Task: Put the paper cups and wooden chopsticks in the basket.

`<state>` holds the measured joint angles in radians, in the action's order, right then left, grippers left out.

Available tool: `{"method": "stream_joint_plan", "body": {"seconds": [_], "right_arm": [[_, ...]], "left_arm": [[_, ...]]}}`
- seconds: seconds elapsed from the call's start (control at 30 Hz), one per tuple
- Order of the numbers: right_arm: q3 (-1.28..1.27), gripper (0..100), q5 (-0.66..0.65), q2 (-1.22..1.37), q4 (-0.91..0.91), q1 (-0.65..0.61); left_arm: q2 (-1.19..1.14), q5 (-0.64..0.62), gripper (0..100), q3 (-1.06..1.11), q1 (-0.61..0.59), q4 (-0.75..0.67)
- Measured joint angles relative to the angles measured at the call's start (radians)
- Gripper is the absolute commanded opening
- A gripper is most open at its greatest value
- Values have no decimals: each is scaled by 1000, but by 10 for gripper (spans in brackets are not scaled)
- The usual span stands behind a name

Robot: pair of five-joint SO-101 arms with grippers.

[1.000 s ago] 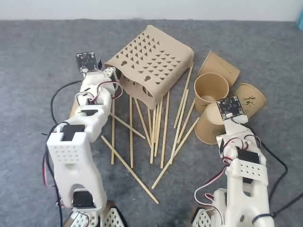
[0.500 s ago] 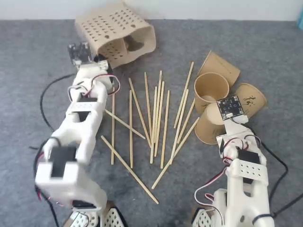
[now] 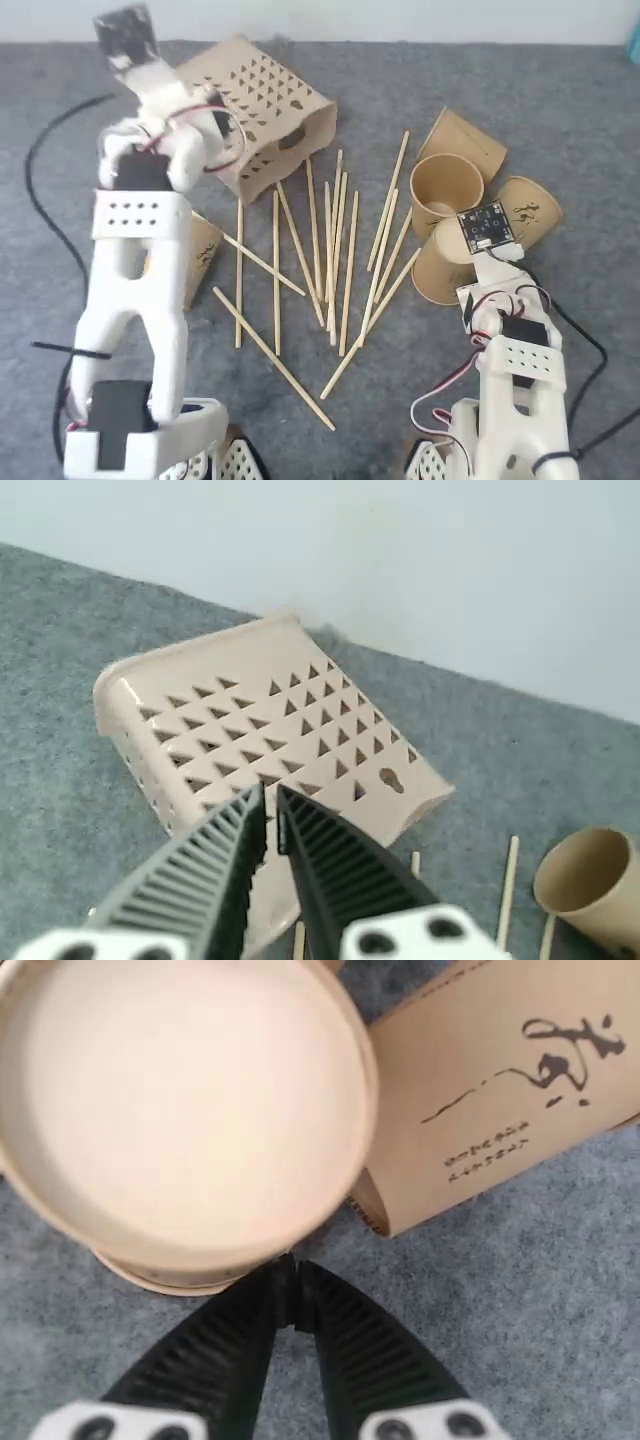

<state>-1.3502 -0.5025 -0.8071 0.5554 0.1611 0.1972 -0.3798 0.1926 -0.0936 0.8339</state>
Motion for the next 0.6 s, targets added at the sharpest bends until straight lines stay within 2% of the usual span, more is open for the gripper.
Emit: {"method": "stream_joint_plan", "body": {"seconds": [0.23, 0.4, 0.5, 0.6], "right_arm": [[-21, 9, -21, 0, 0, -2], [-21, 9, -25, 0, 0, -2], [-21, 9, -25, 0, 0, -8], [-21, 9, -46, 0, 0, -20]], "left_arm": [[-89, -20, 13, -183, -20, 163], [-150, 150, 13, -180, 20, 267], [-150, 215, 31, -92, 48, 238], [-110, 253, 126, 66, 52, 124]]}}
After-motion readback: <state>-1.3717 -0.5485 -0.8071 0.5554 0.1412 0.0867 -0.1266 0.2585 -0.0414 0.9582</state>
